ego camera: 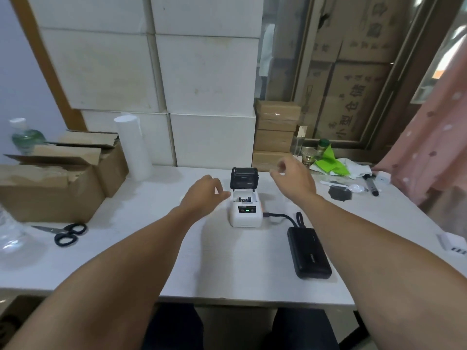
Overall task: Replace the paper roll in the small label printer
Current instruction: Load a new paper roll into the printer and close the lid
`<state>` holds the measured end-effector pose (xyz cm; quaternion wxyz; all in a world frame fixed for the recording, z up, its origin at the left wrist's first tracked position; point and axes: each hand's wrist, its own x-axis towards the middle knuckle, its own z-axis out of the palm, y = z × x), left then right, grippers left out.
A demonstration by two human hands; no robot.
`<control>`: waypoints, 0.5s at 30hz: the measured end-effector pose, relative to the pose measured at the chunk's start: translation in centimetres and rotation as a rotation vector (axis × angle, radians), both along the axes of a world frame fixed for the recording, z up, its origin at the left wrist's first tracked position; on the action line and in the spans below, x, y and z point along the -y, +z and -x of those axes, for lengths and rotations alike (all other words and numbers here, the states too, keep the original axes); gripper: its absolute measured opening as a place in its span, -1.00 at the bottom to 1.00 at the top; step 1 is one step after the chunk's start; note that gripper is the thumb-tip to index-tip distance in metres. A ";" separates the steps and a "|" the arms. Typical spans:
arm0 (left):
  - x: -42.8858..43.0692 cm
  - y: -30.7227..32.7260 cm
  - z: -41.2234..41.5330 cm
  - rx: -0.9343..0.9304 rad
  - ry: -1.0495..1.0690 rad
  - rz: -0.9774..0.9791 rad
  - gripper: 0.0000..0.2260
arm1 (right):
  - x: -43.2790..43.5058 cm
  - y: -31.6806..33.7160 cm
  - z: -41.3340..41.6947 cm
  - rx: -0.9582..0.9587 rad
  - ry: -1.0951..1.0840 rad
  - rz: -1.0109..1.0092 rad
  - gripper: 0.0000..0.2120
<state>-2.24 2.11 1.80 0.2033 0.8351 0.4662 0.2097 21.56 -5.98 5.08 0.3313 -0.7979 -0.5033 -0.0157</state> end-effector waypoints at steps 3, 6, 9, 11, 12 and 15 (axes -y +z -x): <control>-0.2 0.1 2.4 -0.126 0.052 -0.176 -0.81 | -0.7 0.3 2.6 -0.025 0.095 0.061 -0.86; -0.2 -0.5 4.6 -0.211 0.101 -0.203 -0.78 | -1.3 0.2 5.3 -0.022 0.194 0.107 -0.82; 0.1 -2.0 6.5 -0.169 0.143 -0.121 -0.72 | -2.4 -0.2 7.6 -0.063 0.269 0.148 -0.83; 0.3 -2.8 7.3 -0.098 0.151 -0.088 -0.69 | -3.2 -0.7 8.9 -0.164 0.332 0.196 -0.84; 0.4 -3.1 7.6 -0.083 0.150 -0.087 -0.67 | -3.6 -1.0 9.4 -0.210 0.359 0.221 -0.85; -0.1 -3.7 8.1 -0.083 0.141 -0.086 -0.66 | -4.3 -1.8 10.2 -0.262 0.393 0.249 -0.85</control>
